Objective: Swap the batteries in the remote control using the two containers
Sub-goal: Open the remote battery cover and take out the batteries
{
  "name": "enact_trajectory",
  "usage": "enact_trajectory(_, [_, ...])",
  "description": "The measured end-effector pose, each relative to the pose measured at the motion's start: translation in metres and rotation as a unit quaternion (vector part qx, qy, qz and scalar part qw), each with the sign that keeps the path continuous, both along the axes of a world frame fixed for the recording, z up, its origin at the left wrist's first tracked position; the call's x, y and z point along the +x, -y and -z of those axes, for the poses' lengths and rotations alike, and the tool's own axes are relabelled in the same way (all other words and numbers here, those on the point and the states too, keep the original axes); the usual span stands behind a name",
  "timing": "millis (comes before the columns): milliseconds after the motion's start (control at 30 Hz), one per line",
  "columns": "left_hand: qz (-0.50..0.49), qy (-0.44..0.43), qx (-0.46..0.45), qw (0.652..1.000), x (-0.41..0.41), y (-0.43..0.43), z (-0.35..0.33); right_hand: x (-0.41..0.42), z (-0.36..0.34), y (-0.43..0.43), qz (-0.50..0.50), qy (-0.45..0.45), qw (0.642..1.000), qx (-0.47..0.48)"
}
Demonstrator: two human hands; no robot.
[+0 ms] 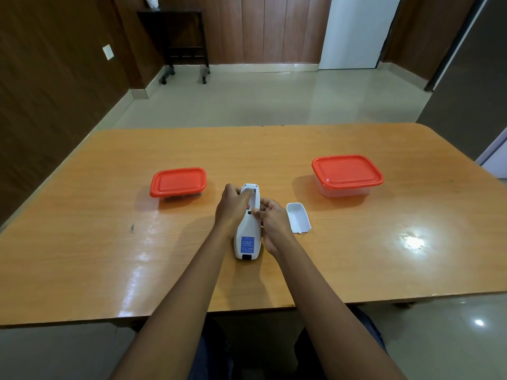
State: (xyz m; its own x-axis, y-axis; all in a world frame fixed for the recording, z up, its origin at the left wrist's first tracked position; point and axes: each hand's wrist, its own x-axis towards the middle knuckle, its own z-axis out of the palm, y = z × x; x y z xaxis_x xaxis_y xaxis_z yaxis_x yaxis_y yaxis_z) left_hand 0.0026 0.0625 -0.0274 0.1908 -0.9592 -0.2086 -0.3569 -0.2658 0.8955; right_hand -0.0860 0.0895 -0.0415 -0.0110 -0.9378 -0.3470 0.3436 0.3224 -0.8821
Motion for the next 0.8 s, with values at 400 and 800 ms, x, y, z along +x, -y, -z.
enact_trajectory(400, [0.068, 0.340, -0.168, 0.923, 0.007, -0.004, -0.003, 0.002, -0.001, 0.004, -0.015, -0.070, 0.997, 0.005])
enact_trajectory(800, [0.025, 0.240, -0.071, 0.968, 0.016, 0.003, 0.006, 0.002, 0.006, 0.014, -0.057, -0.335, 0.940, 0.035])
